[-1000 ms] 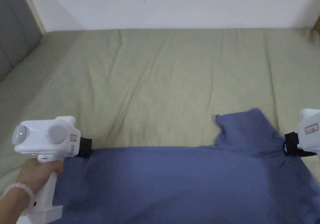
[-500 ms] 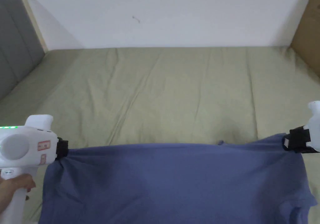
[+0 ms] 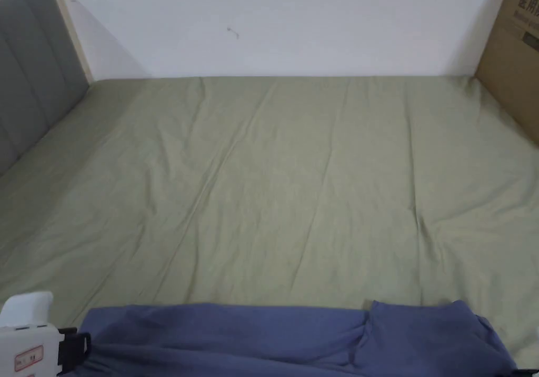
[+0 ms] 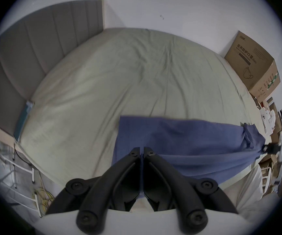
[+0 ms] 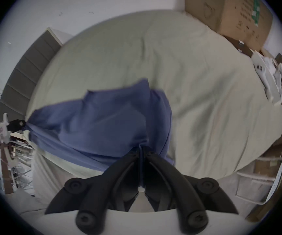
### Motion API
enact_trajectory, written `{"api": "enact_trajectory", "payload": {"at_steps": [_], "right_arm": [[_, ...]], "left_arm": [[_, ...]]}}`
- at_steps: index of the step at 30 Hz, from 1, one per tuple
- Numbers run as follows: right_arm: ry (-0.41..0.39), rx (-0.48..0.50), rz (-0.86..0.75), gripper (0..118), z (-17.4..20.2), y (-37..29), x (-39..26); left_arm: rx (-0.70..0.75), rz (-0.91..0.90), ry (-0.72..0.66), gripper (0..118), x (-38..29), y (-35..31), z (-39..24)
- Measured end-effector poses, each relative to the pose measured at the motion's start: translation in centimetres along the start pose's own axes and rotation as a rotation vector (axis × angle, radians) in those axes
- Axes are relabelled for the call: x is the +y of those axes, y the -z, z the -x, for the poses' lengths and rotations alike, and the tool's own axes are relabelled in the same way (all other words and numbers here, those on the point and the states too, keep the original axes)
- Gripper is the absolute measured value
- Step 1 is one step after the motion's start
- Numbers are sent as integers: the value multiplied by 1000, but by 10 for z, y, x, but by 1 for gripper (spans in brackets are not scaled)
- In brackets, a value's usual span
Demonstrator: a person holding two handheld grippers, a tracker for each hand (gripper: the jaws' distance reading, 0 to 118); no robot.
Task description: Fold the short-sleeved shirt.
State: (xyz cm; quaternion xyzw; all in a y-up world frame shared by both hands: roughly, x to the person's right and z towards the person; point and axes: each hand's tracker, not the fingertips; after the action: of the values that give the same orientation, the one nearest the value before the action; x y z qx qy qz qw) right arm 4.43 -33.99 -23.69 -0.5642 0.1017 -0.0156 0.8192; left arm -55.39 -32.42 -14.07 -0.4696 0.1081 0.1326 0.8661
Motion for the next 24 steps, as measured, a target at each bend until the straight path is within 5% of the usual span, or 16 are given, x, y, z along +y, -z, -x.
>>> {"api": "enact_trajectory", "payload": {"at_steps": [2,3,4,5,11,12,14,15,22,23,24], "right_arm": [[12,-24,-29,21,4,9,-8],[18,-35,-49,51,9,5,-9],[7,-45,-72,72,13,0,-7],[-17,-75,-93,78,18,-6,-4],[-162,-120,-301,77,63,-50,5],[-157,-86,-327,68,73,-55,7],[-137,3,-364,20,90,-57,11],[-107,30,-370,9,101,-52,11],[-251,127,-334,1,168,-22,1],[-255,143,-314,1,172,-18,1],[-260,148,-307,1,176,-16,1]], "left_arm": [[32,17,-14,52,-4,1,1],[59,13,-13,90,-3,3,7],[63,4,-11,108,-3,-1,10],[59,-11,-14,113,-2,-7,13],[-20,-148,-166,107,-5,-55,23],[-41,-170,-190,88,-9,-60,25],[-54,-151,-203,25,-16,-58,28],[-55,-146,-220,3,-24,-56,28],[-149,-120,-377,1,-52,-46,51],[-175,-116,-416,13,-53,-45,56],[-207,-100,-450,46,-53,-43,63]]}}
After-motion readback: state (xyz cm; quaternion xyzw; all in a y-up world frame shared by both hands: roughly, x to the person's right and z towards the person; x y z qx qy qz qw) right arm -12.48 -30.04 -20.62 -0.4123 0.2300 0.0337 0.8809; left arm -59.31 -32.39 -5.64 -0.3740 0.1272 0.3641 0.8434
